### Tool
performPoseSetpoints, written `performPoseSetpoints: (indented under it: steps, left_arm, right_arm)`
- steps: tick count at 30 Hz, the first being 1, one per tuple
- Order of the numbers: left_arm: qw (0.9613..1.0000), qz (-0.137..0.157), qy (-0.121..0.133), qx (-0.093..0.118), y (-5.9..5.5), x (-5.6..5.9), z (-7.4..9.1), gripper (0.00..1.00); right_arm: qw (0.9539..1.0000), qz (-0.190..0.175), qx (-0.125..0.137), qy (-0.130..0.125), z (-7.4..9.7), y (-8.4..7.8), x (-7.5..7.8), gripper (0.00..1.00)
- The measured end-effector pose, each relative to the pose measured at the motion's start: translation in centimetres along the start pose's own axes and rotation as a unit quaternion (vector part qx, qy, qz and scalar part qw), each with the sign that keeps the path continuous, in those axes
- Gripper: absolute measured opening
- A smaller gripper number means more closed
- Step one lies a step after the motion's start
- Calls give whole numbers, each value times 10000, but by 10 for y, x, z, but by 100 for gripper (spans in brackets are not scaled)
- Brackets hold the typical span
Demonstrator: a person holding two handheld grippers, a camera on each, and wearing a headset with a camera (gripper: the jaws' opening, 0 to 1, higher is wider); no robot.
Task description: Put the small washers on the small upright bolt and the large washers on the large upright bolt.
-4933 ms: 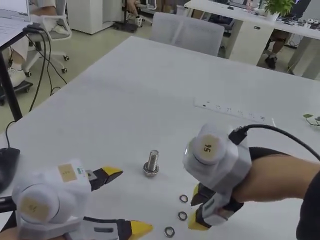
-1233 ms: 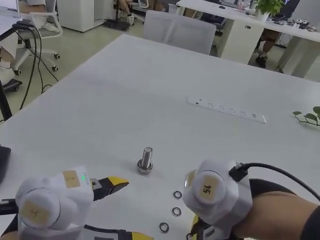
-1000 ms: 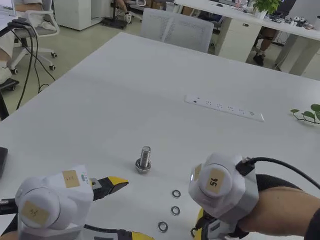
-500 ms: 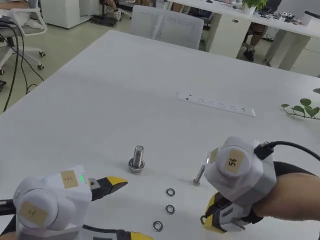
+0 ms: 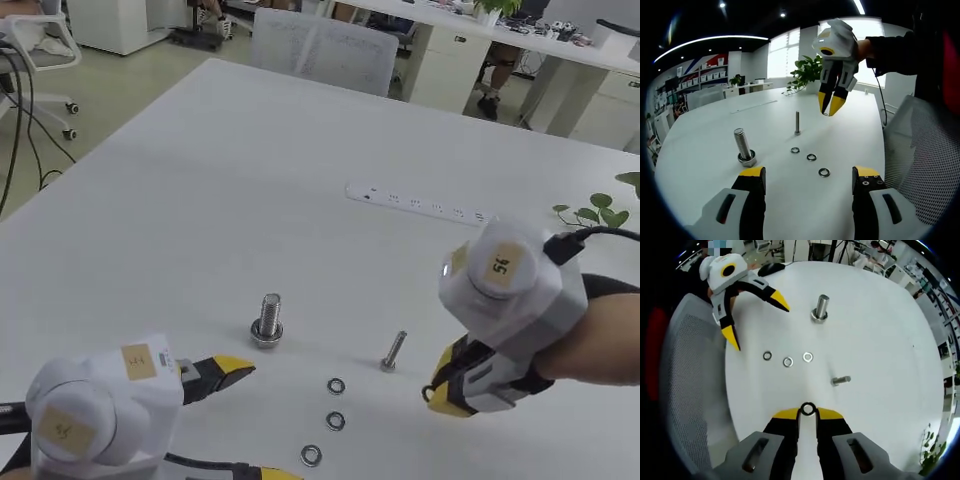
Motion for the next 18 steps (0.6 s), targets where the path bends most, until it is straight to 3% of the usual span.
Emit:
performPoseSetpoints:
  steps: [6, 18]
  left_arm:
    - [10000, 9, -2, 6, 0, 0, 0, 70]
    - [10000, 39, 25, -2, -3, 1, 1, 69]
  right_arm:
    - [9999, 95, -47, -115, 12, 6, 13, 13]
    - [9992, 340, -181, -91, 25, 23, 31, 13]
Point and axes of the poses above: the centre of the closed fingertips' face, and the gripper's own axes: z roughly backward along the fingers, x roughly to its right, y roughly out of its top, the point moved 2 cm from there along z, roughly backward along the fingers, and after that the axes turned 9 degrees about y, right-handed, at the moved point
